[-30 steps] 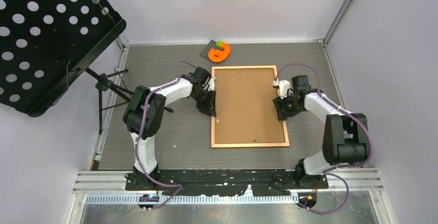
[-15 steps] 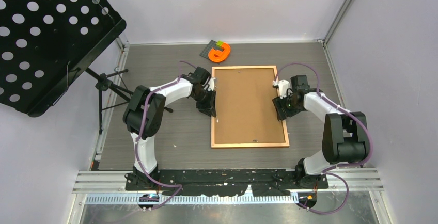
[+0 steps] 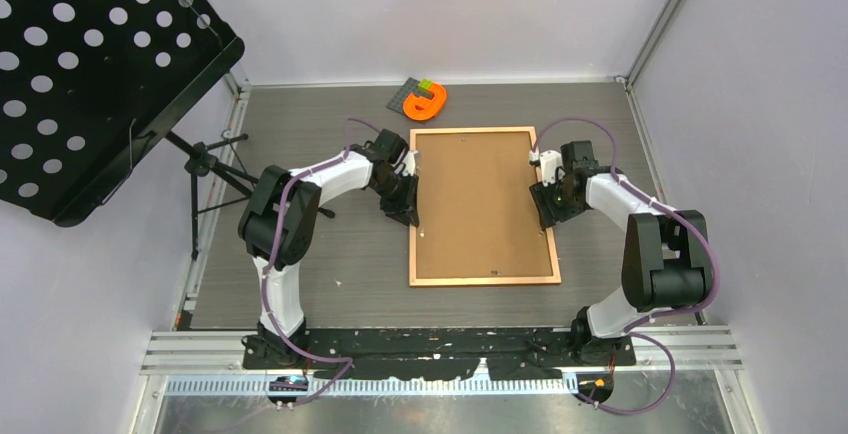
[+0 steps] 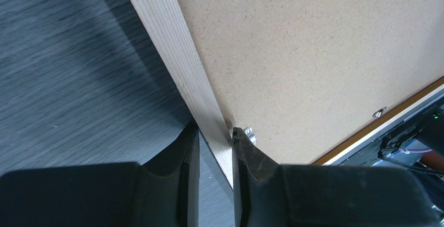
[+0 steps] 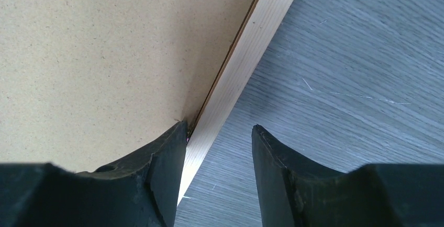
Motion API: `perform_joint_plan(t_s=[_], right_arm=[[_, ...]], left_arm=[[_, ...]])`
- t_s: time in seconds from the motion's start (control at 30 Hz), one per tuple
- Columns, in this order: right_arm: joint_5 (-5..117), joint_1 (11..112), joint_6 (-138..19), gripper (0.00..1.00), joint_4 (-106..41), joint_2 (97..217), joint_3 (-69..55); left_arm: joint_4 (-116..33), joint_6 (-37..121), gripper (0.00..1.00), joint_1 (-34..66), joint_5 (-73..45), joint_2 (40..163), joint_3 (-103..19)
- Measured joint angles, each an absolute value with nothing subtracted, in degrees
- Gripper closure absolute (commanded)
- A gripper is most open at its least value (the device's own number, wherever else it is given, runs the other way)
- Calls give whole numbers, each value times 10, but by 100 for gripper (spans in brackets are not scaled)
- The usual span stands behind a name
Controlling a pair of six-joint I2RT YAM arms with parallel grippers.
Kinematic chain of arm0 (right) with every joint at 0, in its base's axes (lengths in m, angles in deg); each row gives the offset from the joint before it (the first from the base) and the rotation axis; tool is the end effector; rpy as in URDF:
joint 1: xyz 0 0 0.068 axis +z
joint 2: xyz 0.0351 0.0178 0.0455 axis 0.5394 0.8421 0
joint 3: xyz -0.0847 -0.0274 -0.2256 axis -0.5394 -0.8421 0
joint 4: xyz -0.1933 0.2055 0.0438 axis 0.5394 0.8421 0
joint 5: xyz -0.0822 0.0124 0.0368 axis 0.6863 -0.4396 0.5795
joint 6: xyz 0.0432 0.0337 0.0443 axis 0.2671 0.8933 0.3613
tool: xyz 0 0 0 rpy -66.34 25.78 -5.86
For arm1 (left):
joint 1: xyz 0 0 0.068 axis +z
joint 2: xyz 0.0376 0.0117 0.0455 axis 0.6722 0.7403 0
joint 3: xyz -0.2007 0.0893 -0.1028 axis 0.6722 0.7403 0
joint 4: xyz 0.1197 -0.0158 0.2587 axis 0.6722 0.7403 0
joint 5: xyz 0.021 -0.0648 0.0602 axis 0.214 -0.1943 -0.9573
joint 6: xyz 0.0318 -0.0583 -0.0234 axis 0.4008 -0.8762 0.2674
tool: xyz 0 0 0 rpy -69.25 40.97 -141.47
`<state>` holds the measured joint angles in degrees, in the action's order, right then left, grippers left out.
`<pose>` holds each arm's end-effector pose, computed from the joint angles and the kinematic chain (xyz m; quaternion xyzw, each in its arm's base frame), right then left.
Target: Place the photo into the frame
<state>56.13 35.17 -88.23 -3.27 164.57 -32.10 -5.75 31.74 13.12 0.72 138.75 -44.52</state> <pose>0.3125 0.0214 0.1040 -0.2204 0.9544 0.0315 0.1987 0.3382 -0.2141 0.0897 0.0925 0.9635 -0.2449 0.0560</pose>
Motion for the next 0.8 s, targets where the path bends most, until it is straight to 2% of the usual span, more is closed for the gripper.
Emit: perform_joint_plan(t_s=[0.47,0.8], right_arm=[[551,352,-918,46,-30,1646,-321],[530,352,-1004,40,-4,1666,-297]], left_arm=[[-59,316,100,134,12,1387,-444],[-61,315,100,136,15,1387,-443]])
